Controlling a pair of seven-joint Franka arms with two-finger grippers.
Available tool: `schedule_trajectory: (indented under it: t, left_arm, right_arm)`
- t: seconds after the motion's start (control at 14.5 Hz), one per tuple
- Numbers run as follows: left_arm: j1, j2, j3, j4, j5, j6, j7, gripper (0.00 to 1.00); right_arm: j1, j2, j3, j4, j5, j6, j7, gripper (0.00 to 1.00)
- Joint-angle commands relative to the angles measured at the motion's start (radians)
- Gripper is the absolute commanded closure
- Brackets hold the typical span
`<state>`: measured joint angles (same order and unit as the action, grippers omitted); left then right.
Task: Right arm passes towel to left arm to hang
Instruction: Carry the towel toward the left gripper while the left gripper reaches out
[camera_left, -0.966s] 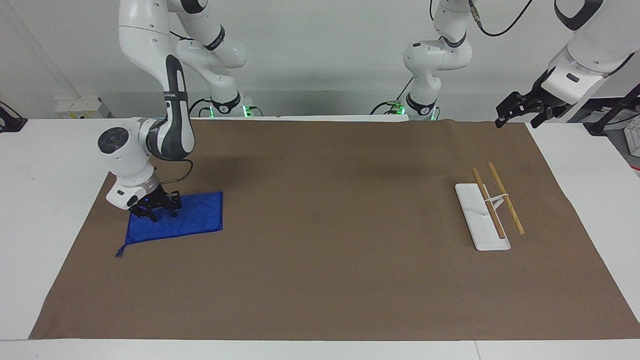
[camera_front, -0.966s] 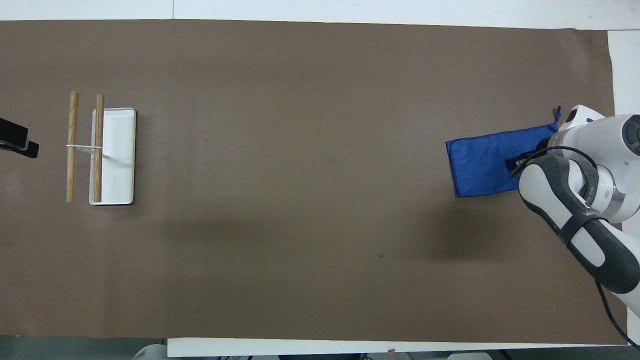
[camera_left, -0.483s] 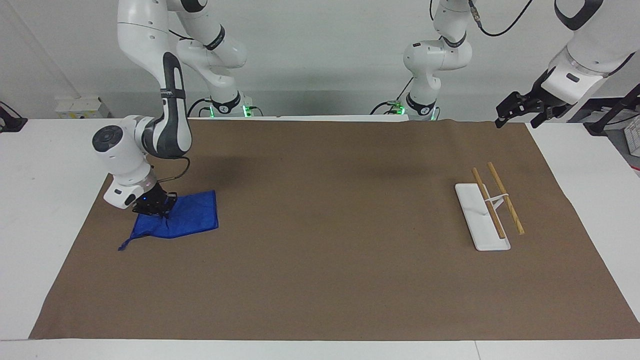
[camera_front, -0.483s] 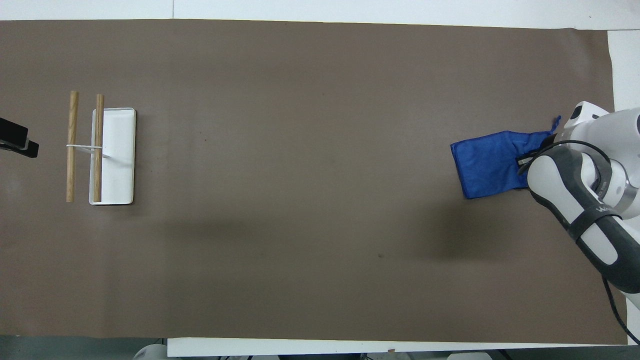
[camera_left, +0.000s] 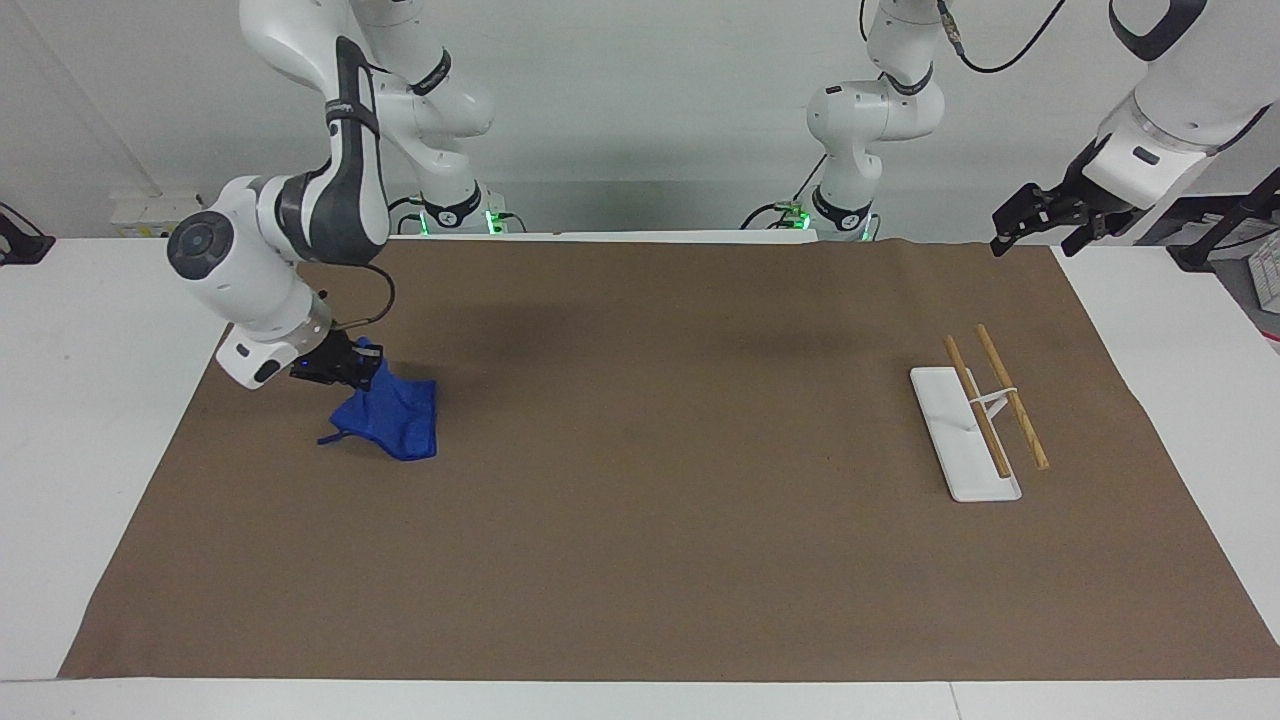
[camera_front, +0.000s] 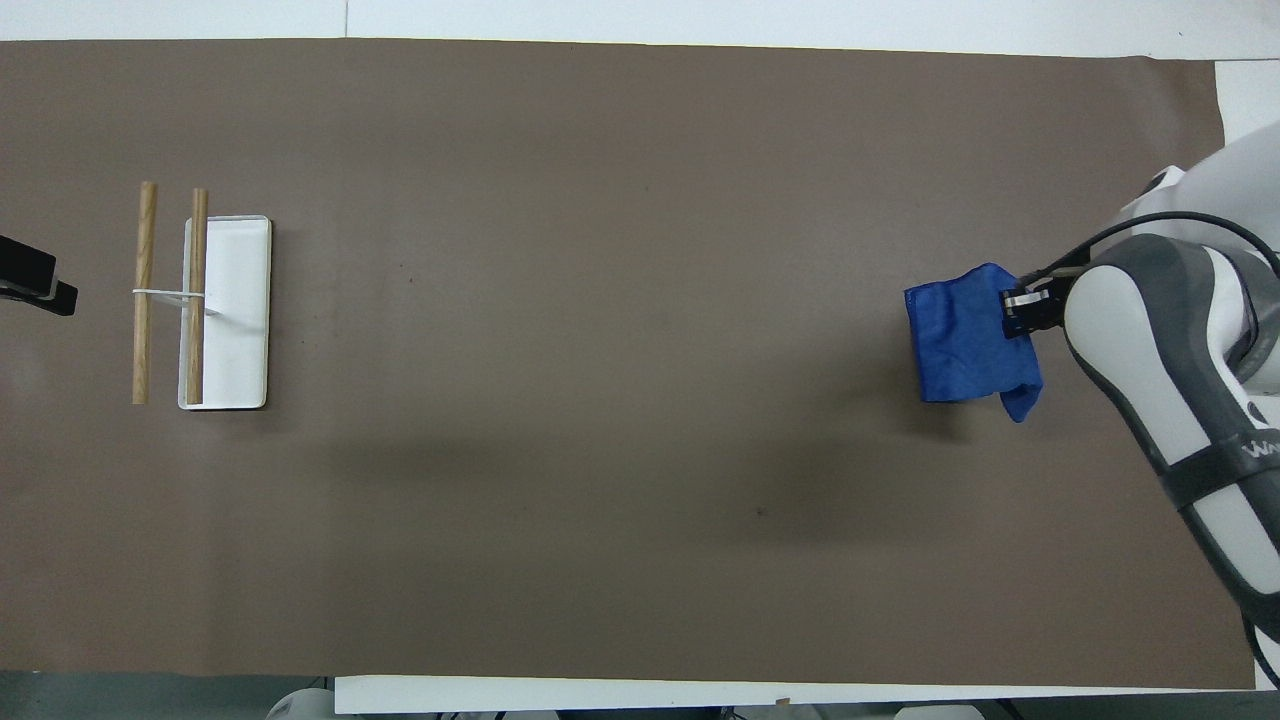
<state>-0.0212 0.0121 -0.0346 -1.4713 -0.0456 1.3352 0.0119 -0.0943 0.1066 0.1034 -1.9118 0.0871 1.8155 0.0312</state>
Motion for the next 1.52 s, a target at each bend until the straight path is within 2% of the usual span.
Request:
schedule_trajectory:
  t: [0.0,0.14,0.34,0.62,0.76,0.9,1.1,1.24,1.45]
  left_arm:
    - [-0.005,-0.029,0.009,-0.035,-0.004,0.018,0.000,0.00]
    - [-0.005,-0.029,0.009,-0.035,-0.004,0.018,0.000,0.00]
    - [-0.014,-0.027,0.009,-0.035,-0.004,0.021,-0.001,0.00]
    - [0.010,-0.031,0.021,-0.034,0.009,0.007,-0.054,0.00]
    - [0.017,-0.049,0.019,-0.082,0.004,0.024,-0.306,0.00]
    - [-0.008,-0.098,0.009,-0.186,-0.020,0.117,-0.578,0.00]
    - [-0.087,-0.191,0.007,-0.381,-0.063,0.263,-0.986,0.00]
    - [-0.124,-0.222,0.007,-0.453,-0.092,0.370,-1.291,0.00]
    - [-0.205,-0.251,0.002,-0.524,-0.171,0.429,-1.544,0.00]
  right_arm:
    - [-0.009,0.005,0.128,0.131,0.087,-0.113,0.334,1.00]
    - [-0.009,0.005,0.201,0.158,0.172,-0.105,0.543,1.00]
    - [0.001,0.013,0.245,0.209,0.424,-0.082,0.793,1.00]
    - [0.025,0.016,0.315,0.215,0.606,0.040,1.030,1.00]
    - [0.047,0.025,0.358,0.215,0.660,0.149,1.133,1.00]
    - [0.050,0.035,0.407,0.214,0.712,0.255,1.191,1.00]
    - [0.067,0.045,0.435,0.212,0.779,0.336,1.227,1.00]
    - [0.067,0.050,0.481,0.214,0.830,0.402,1.246,1.00]
    - [0.093,0.073,0.538,0.214,0.838,0.568,1.340,1.00]
